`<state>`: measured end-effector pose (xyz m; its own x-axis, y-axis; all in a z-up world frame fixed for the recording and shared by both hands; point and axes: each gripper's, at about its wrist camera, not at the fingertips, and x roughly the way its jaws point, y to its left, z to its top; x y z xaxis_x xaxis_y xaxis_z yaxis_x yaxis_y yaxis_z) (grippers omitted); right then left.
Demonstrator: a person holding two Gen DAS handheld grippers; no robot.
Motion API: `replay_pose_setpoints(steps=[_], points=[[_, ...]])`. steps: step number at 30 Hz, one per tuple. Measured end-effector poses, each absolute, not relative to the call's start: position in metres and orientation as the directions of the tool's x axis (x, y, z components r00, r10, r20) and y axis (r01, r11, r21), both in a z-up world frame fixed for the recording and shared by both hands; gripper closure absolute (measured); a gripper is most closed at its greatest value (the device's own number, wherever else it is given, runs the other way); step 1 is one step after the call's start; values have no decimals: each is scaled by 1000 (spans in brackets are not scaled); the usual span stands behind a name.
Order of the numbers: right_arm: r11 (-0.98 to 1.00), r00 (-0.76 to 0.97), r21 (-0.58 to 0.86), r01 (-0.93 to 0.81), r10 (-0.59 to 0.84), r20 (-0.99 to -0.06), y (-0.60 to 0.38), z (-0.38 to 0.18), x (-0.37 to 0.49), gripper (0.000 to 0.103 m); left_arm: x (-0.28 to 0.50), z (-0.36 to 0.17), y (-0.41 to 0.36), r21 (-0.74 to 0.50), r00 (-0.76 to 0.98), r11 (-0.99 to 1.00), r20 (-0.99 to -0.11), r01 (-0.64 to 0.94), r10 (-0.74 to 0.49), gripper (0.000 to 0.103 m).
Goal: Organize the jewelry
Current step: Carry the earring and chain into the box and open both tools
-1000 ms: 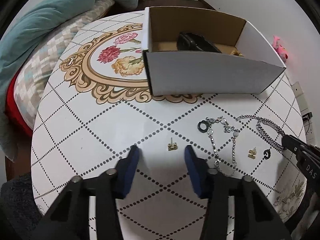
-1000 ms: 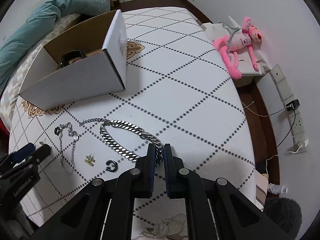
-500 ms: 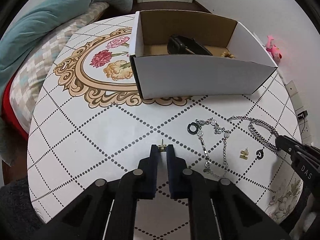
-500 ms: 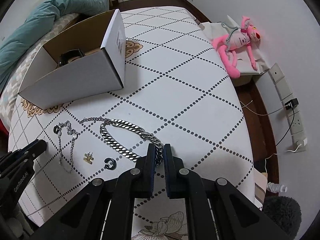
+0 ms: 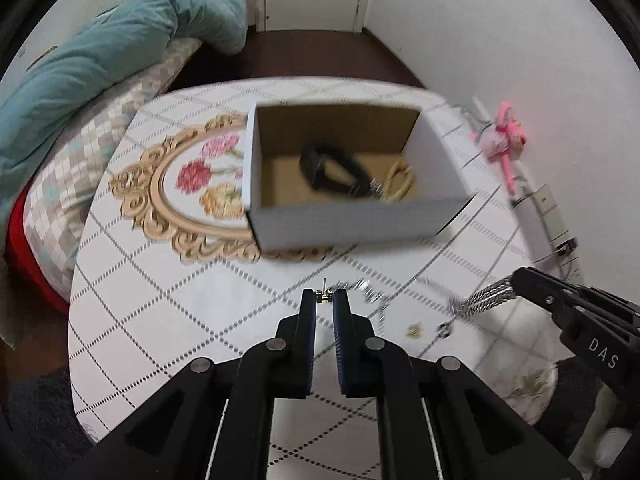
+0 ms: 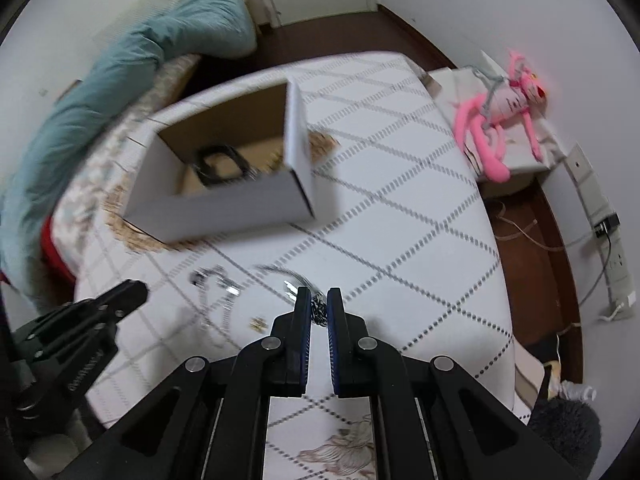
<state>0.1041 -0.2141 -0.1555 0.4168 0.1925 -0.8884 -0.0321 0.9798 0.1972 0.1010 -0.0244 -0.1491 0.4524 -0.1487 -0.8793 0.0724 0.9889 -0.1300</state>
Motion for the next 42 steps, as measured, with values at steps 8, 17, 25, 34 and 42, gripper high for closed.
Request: replay_pose_setpoints(steps=[8,17,25,34,42], points=[[955,488,268,-125,295,-821,-209,-84,135,95,143,-107,-14,-206,462,974,-858,90,-224,97],[946,501,246,-209,320,-804,-185,-52,205,96,209,-123,5,-196,378,978,-902,71,-209,97],[952,419,234,-195,297,-858,-169,-91,261,98,243,-150,9,-195,255,981,-948,16,-193,95],[946,277,263,-190,309,-910,-162,-141,294,98,258,-139,13,-119,309,993,-945,-8,-111,34],[960,310,216,-178,263,-914,-168,-134,287,87,250,-138,24,-63,351,997,-935,-43,-44,4]])
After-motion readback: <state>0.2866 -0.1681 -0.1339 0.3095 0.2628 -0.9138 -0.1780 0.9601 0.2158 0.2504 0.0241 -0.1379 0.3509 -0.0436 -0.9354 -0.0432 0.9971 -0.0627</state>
